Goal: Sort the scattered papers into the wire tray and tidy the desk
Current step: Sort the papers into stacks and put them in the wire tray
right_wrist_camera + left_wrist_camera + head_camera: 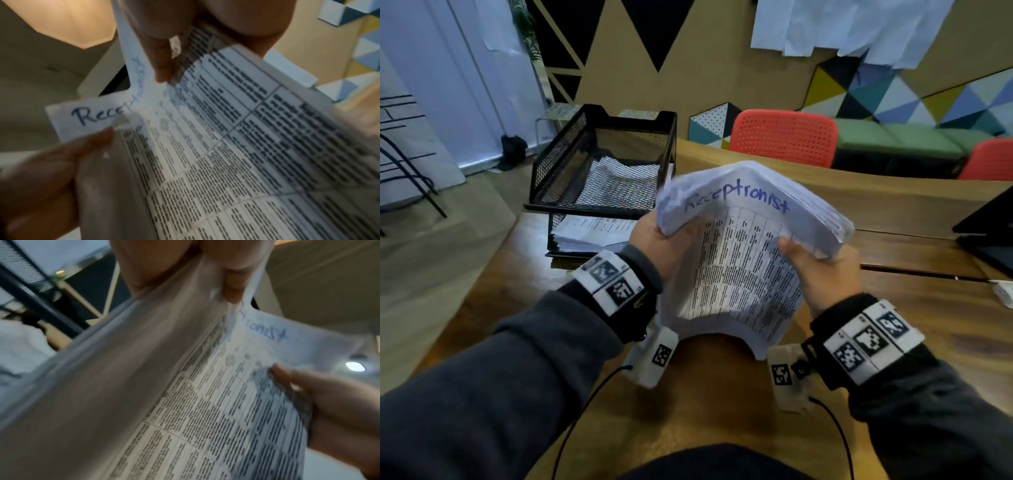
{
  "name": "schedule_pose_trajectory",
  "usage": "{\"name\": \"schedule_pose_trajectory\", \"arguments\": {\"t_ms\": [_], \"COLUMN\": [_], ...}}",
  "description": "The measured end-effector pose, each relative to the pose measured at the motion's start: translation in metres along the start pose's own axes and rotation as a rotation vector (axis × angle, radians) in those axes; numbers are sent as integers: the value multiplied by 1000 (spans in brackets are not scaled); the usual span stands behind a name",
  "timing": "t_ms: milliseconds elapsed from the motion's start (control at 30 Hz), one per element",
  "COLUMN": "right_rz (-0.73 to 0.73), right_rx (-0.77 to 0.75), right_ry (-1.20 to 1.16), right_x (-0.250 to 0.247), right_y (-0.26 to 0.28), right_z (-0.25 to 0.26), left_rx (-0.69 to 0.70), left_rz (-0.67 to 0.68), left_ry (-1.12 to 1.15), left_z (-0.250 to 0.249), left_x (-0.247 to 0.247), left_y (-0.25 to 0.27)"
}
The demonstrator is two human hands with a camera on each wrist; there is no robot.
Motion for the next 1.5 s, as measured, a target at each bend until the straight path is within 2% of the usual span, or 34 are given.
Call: {"name": "schedule_pose_trajectory", "arguments": {"t_ms": [100, 200, 267, 300, 367, 400, 467, 533, 600, 733, 833, 1000, 1067, 1167, 1233, 1300, 1400, 1500], "right_rz": [-107, -122, -104, -89, -63, -65, -81, -66, -28, 47, 81, 181, 294, 477, 511, 468, 357, 314], "right_rx": [-31, -192, -120, -37, 111, 130, 65, -52, -41, 151, 184, 59, 41, 161, 194, 192, 203, 249], "right_ry": [6, -47, 12, 50, 126, 145, 140, 125, 142, 177, 225, 222, 216, 200, 220, 282, 280, 294], "right_x": [-9, -26, -27, -25, -23, -26, -37, -48, -51, -44, -43, -35, -22, 14, 41, 71, 113, 164], "right_y": [4, 17, 23, 25, 28, 28, 27, 27, 29, 31, 21, -18, -31, -30, -24, -23, -32, -53], "right_z": [12, 32, 14, -3, -34, -39, -30, -16, -23, -64, -63, -17, -9, -23, -33, -33, -21, -17], "left_rx": [12, 44, -43, -127, -303, -343, -278, -159, -152, -427, -602, -484, -464, -437, -452, -469, -496, -646], "left_rz": [-93, -39, 45, 34, -46, -105, -158, -126, -84, -65, -234, -231, -230, -203, -150, -108, -152, -170], "left_ry": [83, 103, 5, -44, -78, -96, -138, -159, -117, -207, -246, -188, -171, -105, -88, -162, -171, -194], "left_z": [-8, -19, -1, 19, 54, 63, 57, 45, 51, 101, 115, 74, 60, 42, 30, 20, 17, 30], "left_x": [1, 4, 13, 13, 9, 4, 1, 4, 9, 26, 14, -2, -19, -52, -76, -105, -150, -197], "left_y": [10, 13, 17, 21, 32, 36, 36, 32, 35, 59, 68, 38, 21, -8, -30, -59, -97, -110]}}
Point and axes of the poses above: each hand's wrist, its own y-axis away from the middle knuckle, its own x-axis out of the palm, z = x × y, the point moved 9 cm from there along -y, towards the middle knuckle, and after that the axes turned 11 degrees about y, right-handed, at the moved point
